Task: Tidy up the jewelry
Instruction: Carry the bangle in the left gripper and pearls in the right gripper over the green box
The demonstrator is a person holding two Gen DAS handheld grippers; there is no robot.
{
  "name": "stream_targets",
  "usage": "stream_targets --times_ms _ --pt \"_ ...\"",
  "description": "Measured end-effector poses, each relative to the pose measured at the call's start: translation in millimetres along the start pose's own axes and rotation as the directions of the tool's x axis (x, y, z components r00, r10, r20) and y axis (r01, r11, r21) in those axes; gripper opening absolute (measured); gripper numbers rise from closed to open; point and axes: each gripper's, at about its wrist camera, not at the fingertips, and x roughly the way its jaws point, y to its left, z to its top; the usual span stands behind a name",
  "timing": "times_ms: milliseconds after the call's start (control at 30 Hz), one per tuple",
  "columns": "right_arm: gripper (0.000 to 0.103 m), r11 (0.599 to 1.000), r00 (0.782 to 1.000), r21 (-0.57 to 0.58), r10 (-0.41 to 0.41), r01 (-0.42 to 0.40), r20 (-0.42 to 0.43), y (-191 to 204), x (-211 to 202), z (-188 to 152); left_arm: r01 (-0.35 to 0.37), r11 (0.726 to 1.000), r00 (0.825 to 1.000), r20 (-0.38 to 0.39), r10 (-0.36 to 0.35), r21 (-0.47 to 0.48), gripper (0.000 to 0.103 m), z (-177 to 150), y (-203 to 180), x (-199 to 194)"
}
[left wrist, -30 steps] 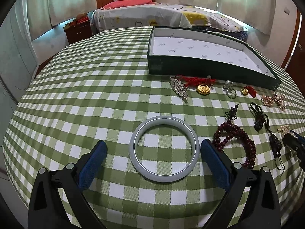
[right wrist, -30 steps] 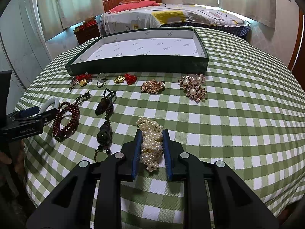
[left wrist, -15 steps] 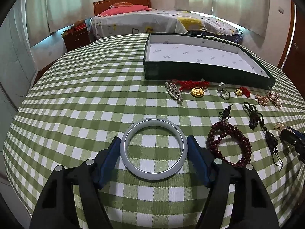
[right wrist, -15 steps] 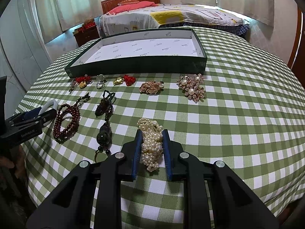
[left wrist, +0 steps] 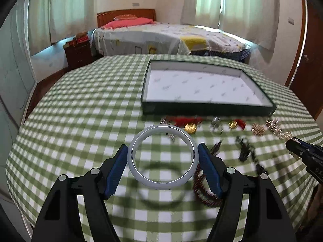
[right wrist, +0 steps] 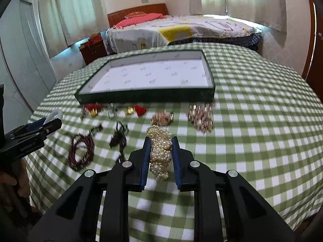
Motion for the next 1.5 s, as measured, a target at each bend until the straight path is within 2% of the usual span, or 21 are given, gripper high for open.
stream_targets --times_ms 333,533,667,867,1100,1500 --pt "0.021 1.0 0.994 0.003 0.003 -0.003 0.111 -4 3 68 0.035 0.998 0.995 0.096 -0.039 0.047 0.068 63 -22 6" --pt "0.021 1.0 0.99 -0.001 0.005 -0.005 0.144 -10 35 117 0.056 0.997 0.991 0.12 -0.061 0.052 0.068 104 -30 36" --pt "0.021 1.0 0.991 0.006 0.003 -0.003 0.135 -17 67 144 0.044 0.997 0.991 0.122 -0.051 0.066 0.069 132 -36 68" --pt "0.021 1.0 0.999 0.019 -0.019 0.018 0.049 -30 130 173 0.035 0.997 0.998 0.054 -0.039 0.074 0.069 156 -43 126" --pt "0.021 0.998 0.994 0.045 -0.035 0.039 -0.103 -46 191 184 0.029 0.999 0.995 -0.098 -0.025 0.038 0.068 166 -38 186" --pt "0.021 0.997 0.972 0.033 -0.057 0.066 -0.229 -49 229 184 0.033 0.997 0.977 -0.211 -0.017 0.072 0.069 168 -42 216"
